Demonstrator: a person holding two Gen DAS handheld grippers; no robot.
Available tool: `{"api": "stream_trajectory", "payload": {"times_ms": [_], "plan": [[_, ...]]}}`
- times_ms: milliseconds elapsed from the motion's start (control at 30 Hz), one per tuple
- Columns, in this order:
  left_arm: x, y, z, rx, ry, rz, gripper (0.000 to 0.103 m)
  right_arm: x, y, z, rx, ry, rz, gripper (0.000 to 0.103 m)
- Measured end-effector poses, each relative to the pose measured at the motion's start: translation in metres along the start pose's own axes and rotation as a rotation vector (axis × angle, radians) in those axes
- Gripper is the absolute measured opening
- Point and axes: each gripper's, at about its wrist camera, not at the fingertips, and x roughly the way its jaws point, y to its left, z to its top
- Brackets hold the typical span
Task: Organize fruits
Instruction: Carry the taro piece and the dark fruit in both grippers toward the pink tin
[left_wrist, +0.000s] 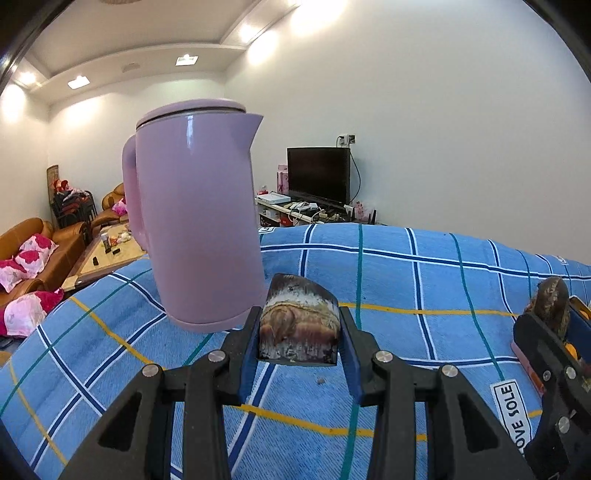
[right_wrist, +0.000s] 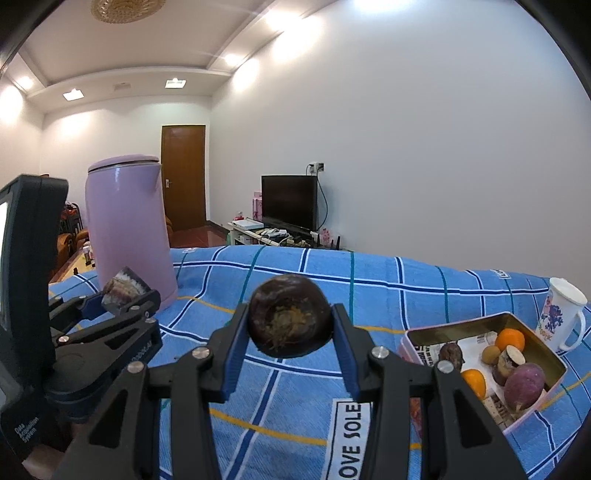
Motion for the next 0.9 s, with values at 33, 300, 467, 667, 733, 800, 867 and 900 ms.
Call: {"api": "stream_trajectory", "payload": {"times_ms": [33,300,467,667,733,800,867,900], "plan": [[-0.001,-0.002,0.0,0.005,0.001,-0.001,0.041,-0.002,-0.001,-0.001,-0.001,0.0,0.0,0.047],[-0.009,-0.013,-0.003,0.031,-0.007,-0.008,0.041,-0.012,-0.013,-0.003,-0.003,0.003,-0.005,0.047],[-0.013,-0.016,-0.005,0.036,-0.008,-0.011,0.041,-0.018,-0.02,-0.005,-0.006,0.002,-0.008,0.047],[-0.017,-0.02,-0.007,0.034,-0.001,-0.023,0.041,-0.026,-0.027,-0.008,-0.017,-0.005,-0.014,0.047],[-0.02,-0.024,-0.008,0.042,-0.004,-0.026,0.041,-0.029,-0.029,-0.008,-0.019,-0.007,-0.015,0.047],[-0.022,-0.027,-0.008,0.049,-0.007,-0.029,0.041,-0.031,-0.032,-0.009,-0.02,-0.008,-0.016,0.047],[-0.024,-0.031,-0.01,0.056,-0.008,-0.033,0.041,-0.034,-0.036,-0.01,-0.021,-0.011,-0.016,0.047],[-0.025,-0.032,-0.01,0.059,-0.009,-0.033,0.041,-0.036,-0.038,-0.01,-0.022,-0.012,-0.017,0.047]]}}
